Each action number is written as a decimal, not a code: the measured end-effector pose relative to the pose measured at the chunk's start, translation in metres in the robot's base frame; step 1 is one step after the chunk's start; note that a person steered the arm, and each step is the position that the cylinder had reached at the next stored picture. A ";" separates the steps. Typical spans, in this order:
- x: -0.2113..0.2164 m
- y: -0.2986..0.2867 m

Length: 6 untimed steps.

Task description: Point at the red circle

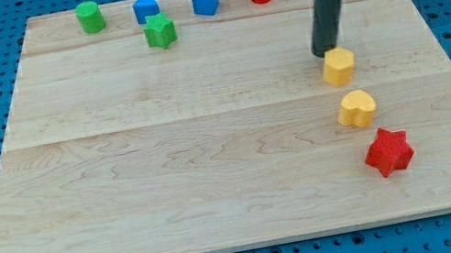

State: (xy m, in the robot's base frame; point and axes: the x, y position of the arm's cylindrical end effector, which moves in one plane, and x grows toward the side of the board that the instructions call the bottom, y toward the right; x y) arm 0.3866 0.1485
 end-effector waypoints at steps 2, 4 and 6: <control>-0.022 0.001; -0.147 0.021; -0.193 -0.020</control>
